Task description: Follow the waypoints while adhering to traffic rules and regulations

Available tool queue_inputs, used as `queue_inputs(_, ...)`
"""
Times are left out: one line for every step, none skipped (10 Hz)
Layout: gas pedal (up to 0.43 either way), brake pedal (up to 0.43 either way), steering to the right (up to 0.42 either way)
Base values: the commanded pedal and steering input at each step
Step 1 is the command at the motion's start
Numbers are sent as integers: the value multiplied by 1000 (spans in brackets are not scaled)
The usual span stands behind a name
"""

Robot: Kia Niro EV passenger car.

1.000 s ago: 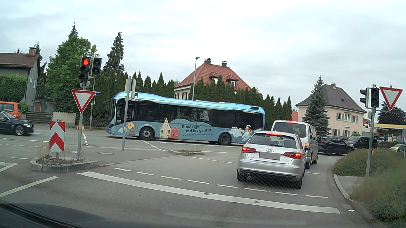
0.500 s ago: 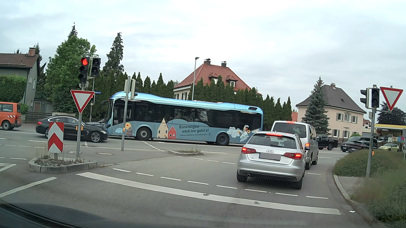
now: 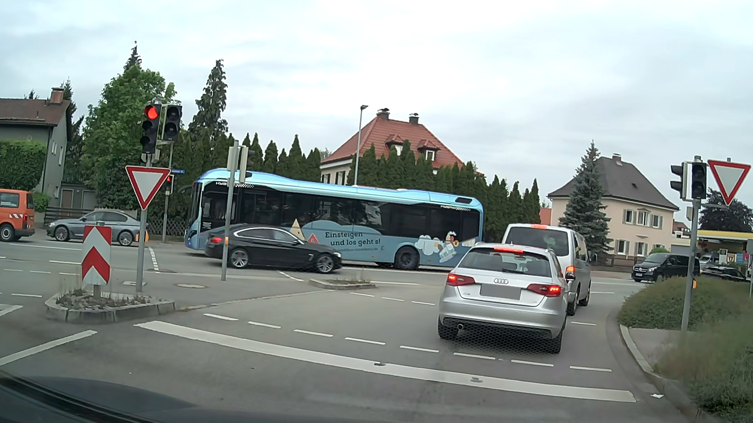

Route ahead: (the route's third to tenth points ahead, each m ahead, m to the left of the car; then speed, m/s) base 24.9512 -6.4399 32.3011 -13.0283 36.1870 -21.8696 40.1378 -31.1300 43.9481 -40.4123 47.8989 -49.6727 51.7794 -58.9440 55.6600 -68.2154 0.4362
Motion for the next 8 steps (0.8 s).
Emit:
queue_inputs(0, 61, 62)
queue_inputs(0, 61, 62)
queue_inputs(0, 67, 62)
queue_inputs(0, 73, 62)
queue_inputs(0, 73, 62)
queue_inputs(0, 85, 62)
queue_inputs(0, 91, 62)
queue_inputs(0, 91, 62)
